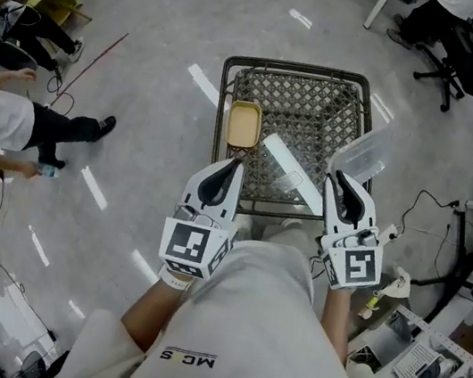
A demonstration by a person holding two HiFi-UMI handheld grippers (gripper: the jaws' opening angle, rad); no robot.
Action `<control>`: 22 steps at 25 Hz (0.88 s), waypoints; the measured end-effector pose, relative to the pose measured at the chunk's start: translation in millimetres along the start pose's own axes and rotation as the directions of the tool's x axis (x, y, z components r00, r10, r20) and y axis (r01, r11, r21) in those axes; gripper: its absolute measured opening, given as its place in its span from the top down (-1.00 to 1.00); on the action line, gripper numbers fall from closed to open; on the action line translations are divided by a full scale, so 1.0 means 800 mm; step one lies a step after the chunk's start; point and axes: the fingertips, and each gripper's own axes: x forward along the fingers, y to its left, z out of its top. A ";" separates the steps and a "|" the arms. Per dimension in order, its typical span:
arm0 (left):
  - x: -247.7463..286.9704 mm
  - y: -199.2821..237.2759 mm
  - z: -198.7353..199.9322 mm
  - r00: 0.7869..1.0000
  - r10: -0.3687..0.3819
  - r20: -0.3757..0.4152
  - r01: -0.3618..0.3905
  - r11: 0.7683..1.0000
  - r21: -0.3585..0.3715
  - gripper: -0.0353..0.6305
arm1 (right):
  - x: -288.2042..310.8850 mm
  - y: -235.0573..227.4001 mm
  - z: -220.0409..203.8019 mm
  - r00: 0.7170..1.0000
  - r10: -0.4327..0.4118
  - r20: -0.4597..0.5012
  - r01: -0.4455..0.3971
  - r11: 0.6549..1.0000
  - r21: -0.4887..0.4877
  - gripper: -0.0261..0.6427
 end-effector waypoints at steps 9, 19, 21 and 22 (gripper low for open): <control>-0.005 -0.001 0.003 1.000 0.002 0.010 -0.002 1.000 -0.008 0.82 | -0.006 0.015 0.009 1.000 0.002 -0.001 -0.002 1.000 -0.031 0.71; -0.006 0.001 0.005 1.000 0.007 0.019 -0.007 1.000 -0.013 0.82 | -0.002 0.019 0.012 1.000 0.016 -0.003 -0.016 0.999 -0.037 0.71; -0.007 0.002 0.004 1.000 0.008 0.018 -0.008 1.000 -0.014 0.82 | 0.000 0.019 0.012 1.000 0.016 -0.004 -0.017 0.999 -0.038 0.71; -0.007 0.003 0.003 1.000 0.007 0.017 -0.007 1.000 -0.015 0.82 | 0.001 0.019 0.012 1.000 0.016 -0.006 -0.016 0.999 -0.039 0.71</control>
